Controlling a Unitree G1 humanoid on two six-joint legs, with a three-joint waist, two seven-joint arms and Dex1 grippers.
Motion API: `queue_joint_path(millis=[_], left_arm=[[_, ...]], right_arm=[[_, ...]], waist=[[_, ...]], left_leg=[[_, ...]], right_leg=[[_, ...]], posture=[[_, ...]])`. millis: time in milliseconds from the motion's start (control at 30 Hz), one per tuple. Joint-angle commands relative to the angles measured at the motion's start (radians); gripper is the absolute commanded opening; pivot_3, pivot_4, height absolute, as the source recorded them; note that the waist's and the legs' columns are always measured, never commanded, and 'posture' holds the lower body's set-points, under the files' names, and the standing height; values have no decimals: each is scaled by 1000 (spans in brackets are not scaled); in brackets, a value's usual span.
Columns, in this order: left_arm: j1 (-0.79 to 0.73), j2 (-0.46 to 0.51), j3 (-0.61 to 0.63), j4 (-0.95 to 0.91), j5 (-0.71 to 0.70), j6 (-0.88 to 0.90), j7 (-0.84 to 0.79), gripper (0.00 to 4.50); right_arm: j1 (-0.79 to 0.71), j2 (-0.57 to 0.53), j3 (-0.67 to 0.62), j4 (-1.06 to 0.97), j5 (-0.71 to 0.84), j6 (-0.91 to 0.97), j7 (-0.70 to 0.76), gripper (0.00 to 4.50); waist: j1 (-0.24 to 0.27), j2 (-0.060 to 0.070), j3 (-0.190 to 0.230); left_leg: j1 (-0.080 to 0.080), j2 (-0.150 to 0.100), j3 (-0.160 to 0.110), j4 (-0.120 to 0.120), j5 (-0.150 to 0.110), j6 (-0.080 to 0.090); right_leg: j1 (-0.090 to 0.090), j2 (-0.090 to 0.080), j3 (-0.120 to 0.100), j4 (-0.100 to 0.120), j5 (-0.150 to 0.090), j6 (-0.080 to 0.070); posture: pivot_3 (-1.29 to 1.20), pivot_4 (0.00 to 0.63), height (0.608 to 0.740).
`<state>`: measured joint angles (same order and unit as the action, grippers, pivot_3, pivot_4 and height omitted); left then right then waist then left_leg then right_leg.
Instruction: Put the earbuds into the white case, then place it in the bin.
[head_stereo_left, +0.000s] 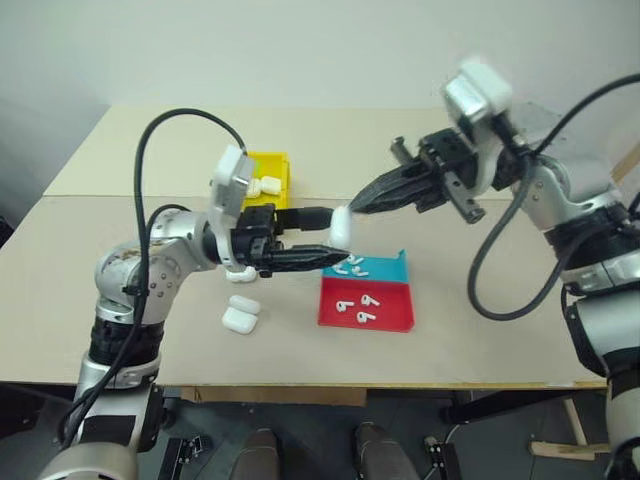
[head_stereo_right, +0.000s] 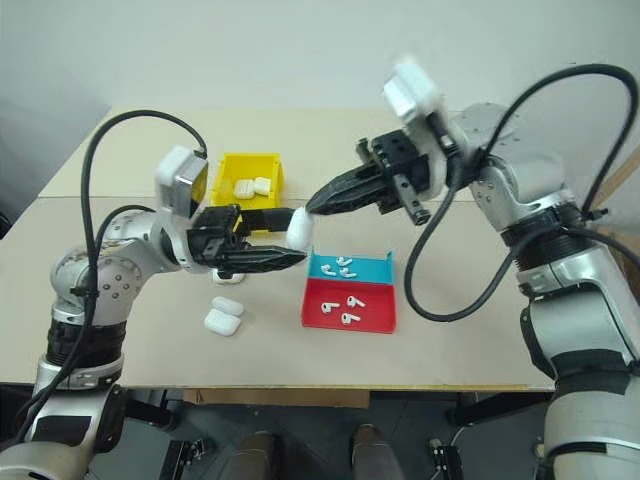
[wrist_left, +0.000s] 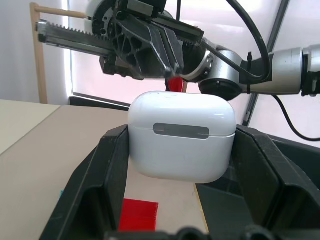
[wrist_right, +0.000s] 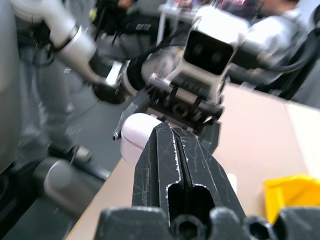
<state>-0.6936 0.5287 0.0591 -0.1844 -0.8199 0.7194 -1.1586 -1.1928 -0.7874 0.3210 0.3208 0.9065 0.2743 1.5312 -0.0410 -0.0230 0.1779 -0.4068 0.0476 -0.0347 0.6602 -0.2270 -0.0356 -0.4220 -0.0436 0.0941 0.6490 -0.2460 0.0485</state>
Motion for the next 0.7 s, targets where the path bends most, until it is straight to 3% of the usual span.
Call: queue_joint_path(millis=[33, 200, 367, 500, 700], left_arm=[[11, 17, 50, -26, -5, -35, 29, 2803], [25, 37, 79, 3, 53, -97, 92, 2803], [-15, 26, 92, 88, 157, -166, 217, 2803], [-123, -35, 57, 241, 328, -218, 445, 2803], [-371, -192, -22, 651, 597, -309, 794, 2803]], right_arm=[[86, -65, -174, -166, 10, 95, -111, 11], [406, -181, -374, -495, 20, 291, -429, 11], [637, -184, -527, -736, 77, 430, -679, 11], [688, -130, -578, -838, 145, 490, -838, 11], [680, -84, -580, -889, 166, 515, -953, 11]], waist=[[3, 0, 0], [15, 0, 0], [11, 0, 0], [17, -1, 0], [32, -1, 0]], left_leg=[[0, 0, 0, 0, 0, 0], [0, 0, 0, 0, 0, 0], [2, 0, 1, 0, 0, 0], [1, 0, 1, 1, 0, 0], [-1, -3, 1, 1, 0, 0]], right_leg=[[0, 0, 0, 0, 0, 0], [1, 0, 0, 0, 0, 0], [1, 0, 2, 0, 0, 0], [1, 0, 2, 0, 1, 1], [2, -1, 1, -4, 2, 3]], posture=[[0, 150, 740], [0, 150, 740], [0, 150, 740], [0, 150, 740], [0, 150, 740]])
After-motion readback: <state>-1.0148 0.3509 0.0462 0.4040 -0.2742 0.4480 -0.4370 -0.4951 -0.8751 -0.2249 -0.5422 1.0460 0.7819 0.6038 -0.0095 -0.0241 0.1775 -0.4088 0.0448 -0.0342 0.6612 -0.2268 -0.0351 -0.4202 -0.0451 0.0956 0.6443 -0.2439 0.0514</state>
